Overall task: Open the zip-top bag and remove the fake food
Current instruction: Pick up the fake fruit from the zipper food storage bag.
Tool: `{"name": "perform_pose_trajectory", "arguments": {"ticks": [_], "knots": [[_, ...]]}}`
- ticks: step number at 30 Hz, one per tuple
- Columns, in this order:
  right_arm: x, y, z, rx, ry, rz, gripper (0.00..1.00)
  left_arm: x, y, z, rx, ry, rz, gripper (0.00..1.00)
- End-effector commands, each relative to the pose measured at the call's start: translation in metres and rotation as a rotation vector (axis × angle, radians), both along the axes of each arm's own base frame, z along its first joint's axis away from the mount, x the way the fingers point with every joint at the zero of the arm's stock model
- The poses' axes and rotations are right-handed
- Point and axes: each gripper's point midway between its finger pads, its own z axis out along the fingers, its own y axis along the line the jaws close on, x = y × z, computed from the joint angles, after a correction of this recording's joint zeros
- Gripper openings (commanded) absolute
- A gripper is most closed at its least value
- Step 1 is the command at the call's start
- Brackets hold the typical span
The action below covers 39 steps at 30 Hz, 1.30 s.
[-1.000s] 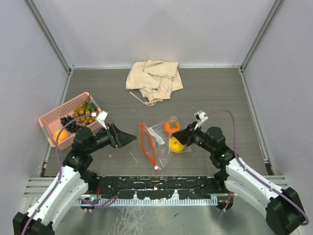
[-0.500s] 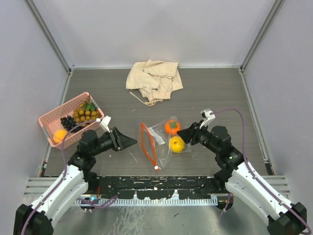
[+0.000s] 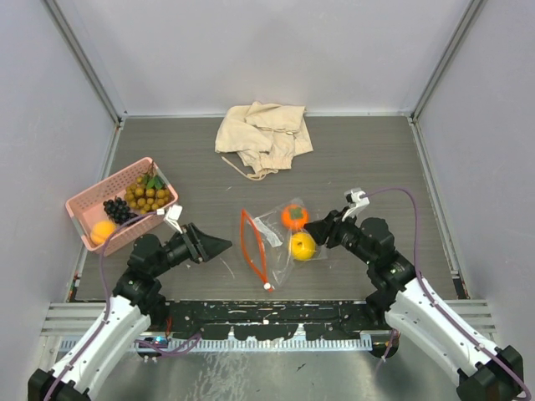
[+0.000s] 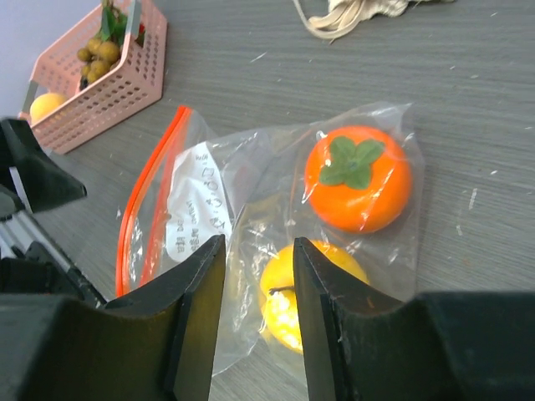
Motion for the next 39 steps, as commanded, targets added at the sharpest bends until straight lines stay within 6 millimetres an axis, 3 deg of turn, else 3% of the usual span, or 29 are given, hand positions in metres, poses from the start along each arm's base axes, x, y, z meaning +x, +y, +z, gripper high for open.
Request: {"name": "perform_pose_trajectory", "arguments": {"ticks": [1, 3, 6, 7, 8, 11, 14, 16, 18, 21, 25, 29, 34, 39], "knots": [[0.017, -0.017, 0.026, 0.027, -0.018, -0.146, 0.44, 0.0, -0.001, -0.004, -0.089, 0.158, 0.035, 0.62], [0.015, -0.012, 0.021, 0.079, -0.009, -0.133, 0.44, 0.003, 0.0, 0.004, -0.086, 0.111, 0.043, 0.62], [0.006, 0.013, 0.036, 0.14, -0.153, 0.039, 0.43, -0.006, -0.005, 0.027, -0.006, -0.123, -0.067, 0.65], [0.003, 0.019, 0.037, 0.133, -0.187, 0.088, 0.43, -0.006, -0.006, 0.025, 0.026, -0.151, -0.082, 0.66], [0.009, 0.019, 0.042, 0.147, -0.167, 0.062, 0.43, 0.001, -0.002, 0.019, 0.04, -0.12, -0.038, 0.66], [0.02, 0.019, 0.043, 0.046, -0.115, 0.053, 0.43, 0.007, -0.006, 0.032, 0.016, -0.176, -0.041, 0.67], [0.043, 0.006, 0.03, -0.035, -0.093, -0.061, 0.43, 0.018, -0.007, 0.019, 0.038, -0.129, -0.019, 0.61], [0.06, -0.004, 0.023, -0.045, -0.073, -0.15, 0.42, 0.026, -0.013, 0.02, -0.011, -0.112, -0.017, 0.46], [0.07, -0.001, 0.018, 0.004, -0.045, -0.154, 0.42, 0.027, -0.023, 0.024, -0.051, -0.077, -0.06, 0.37], [0.082, 0.009, 0.005, 0.059, 0.026, -0.115, 0.41, 0.023, -0.041, 0.024, -0.045, -0.049, -0.122, 0.34], [0.1, 0.009, -0.01, 0.062, 0.097, -0.098, 0.4, 0.015, -0.058, 0.014, 0.037, -0.051, -0.124, 0.35], [0.112, 0.008, -0.018, 0.074, 0.138, -0.087, 0.38, 0.019, -0.061, 0.001, 0.126, -0.023, -0.076, 0.36], [0.118, 0.014, -0.028, 0.093, 0.174, -0.059, 0.33, 0.026, -0.063, -0.027, 0.199, 0.045, -0.03, 0.39], [0.117, 0.017, -0.04, 0.093, 0.207, -0.04, 0.22, 0.028, -0.072, -0.037, 0.224, 0.075, -0.049, 0.41]]}}
